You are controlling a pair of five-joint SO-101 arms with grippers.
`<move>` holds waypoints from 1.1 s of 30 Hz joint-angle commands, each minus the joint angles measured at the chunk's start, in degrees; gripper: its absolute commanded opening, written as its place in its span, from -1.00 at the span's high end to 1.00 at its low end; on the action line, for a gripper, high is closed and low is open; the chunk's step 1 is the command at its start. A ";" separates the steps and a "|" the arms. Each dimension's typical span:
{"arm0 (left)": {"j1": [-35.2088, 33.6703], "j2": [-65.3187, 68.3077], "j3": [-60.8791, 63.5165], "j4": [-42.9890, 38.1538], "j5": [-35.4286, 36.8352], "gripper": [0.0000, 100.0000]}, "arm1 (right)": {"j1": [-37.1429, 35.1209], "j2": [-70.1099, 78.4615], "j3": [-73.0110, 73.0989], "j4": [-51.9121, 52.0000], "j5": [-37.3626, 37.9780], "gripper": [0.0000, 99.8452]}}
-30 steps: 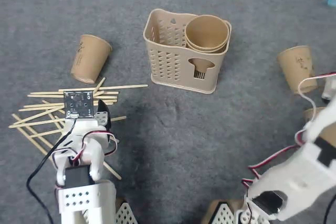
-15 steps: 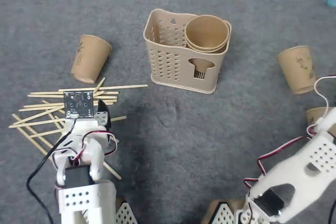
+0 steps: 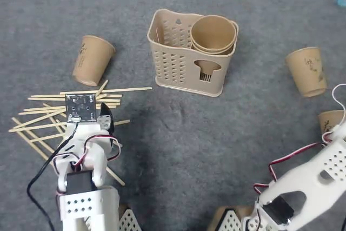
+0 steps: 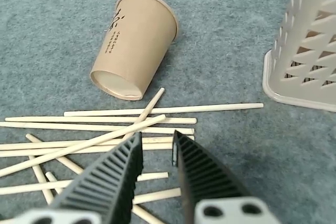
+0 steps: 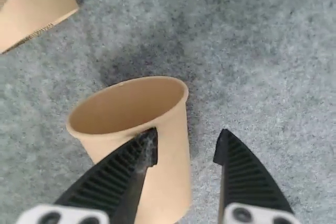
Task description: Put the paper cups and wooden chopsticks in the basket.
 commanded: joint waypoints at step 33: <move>-0.35 -0.70 -0.13 -1.58 -0.53 0.83 | -6.64 -1.80 1.49 2.42 -12.04 0.61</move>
